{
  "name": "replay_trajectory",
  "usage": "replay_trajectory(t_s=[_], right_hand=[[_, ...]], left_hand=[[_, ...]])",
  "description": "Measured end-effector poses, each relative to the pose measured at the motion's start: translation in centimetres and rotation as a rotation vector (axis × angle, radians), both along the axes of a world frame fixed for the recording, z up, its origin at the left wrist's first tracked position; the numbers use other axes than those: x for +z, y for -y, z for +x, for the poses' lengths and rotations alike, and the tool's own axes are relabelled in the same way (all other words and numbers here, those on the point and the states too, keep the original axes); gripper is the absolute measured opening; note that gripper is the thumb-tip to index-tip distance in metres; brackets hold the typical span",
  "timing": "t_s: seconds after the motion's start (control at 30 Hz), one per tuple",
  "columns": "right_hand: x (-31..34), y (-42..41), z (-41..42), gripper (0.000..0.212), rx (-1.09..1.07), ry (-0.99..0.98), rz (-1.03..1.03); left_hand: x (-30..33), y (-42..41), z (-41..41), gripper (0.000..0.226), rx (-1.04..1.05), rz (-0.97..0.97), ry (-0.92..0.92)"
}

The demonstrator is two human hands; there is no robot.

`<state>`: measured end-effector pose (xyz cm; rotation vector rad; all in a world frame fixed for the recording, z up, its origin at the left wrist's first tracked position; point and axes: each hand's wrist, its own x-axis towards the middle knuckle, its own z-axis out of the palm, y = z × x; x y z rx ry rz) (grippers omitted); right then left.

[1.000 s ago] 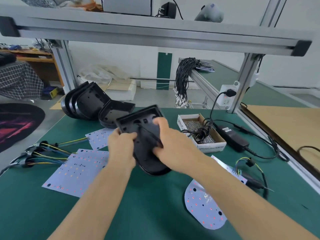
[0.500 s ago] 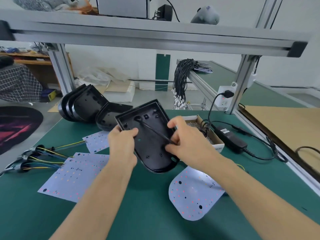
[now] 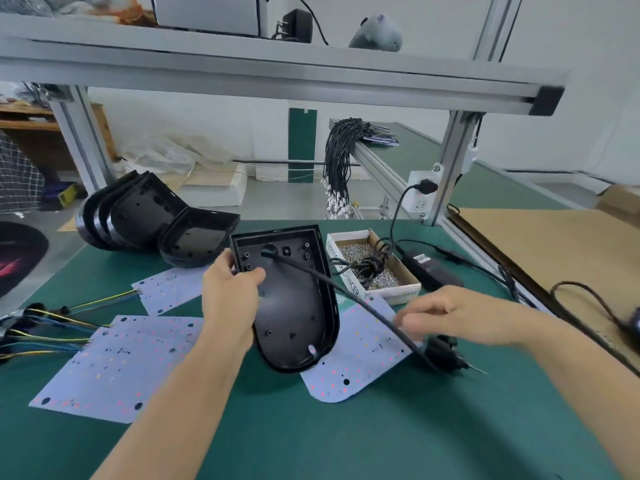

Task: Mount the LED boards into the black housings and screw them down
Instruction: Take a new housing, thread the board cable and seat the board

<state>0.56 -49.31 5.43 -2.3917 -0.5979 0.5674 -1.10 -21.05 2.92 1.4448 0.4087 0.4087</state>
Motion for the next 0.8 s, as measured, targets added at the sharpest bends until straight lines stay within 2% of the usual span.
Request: replay_trajectory(t_s=[0.07,0.1,0.13,0.17,0.23,0.33,0.43,0.5,0.57,0.63,0.73,0.8], right_hand=[[-0.4,2.3,0.2,0.031,-0.155,-0.018,0.060],[-0.7,3.4,0.5,0.019,-0.201,0.050,0.003],[-1.2,4.3,0.7,0.006,-0.204,0.119,-0.137],[-1.9,5.0,0.9,0.009,-0.194,0.147,-0.252],[-3.8,5.7,1.1,0.025,-0.233,0.180,-0.316],[-5.5,5.6,1.3,0.038,-0.410,0.236,-0.216],[-6.0,5.9,1.0,0.022,-0.428,0.010,0.076],[-5.7,6.5,0.1,0.017,-0.399,-0.096,0.155],[-5.4,7.7,-0.7,0.021,-0.371,-0.095,0.081],[-5.2,8.9,-1.4,0.029,-0.361,-0.004,-0.075],[-4.8,9.8,-2.6,0.024,-0.437,-0.068,-0.033],[-4.6,9.0,-3.2,0.022,-0.393,-0.089,-0.060]], left_hand=[[-0.2,-0.4,-0.1,0.026,-0.010,-0.018,-0.016],[-0.4,-0.5,-0.2,0.026,-0.018,-0.023,-0.017],[-0.4,-0.4,-0.4,0.028,-0.028,-0.033,-0.013],[-0.5,-0.2,-0.5,0.030,-0.043,-0.043,-0.009],[-0.6,0.4,-0.8,0.031,-0.083,-0.056,-0.004],[-0.5,1.2,-0.8,0.031,-0.129,-0.061,0.003],[-0.3,1.7,-0.8,0.032,-0.145,-0.060,0.013],[-0.3,1.9,-0.8,0.033,-0.147,-0.047,0.015],[-0.4,2.1,-1.0,0.031,-0.158,-0.040,0.009],[-0.4,2.3,-1.0,0.030,-0.176,-0.039,0.000],[-0.3,2.7,-1.0,0.029,-0.199,-0.027,-0.007],[-0.2,3.0,-0.8,0.029,-0.207,-0.022,-0.017]])
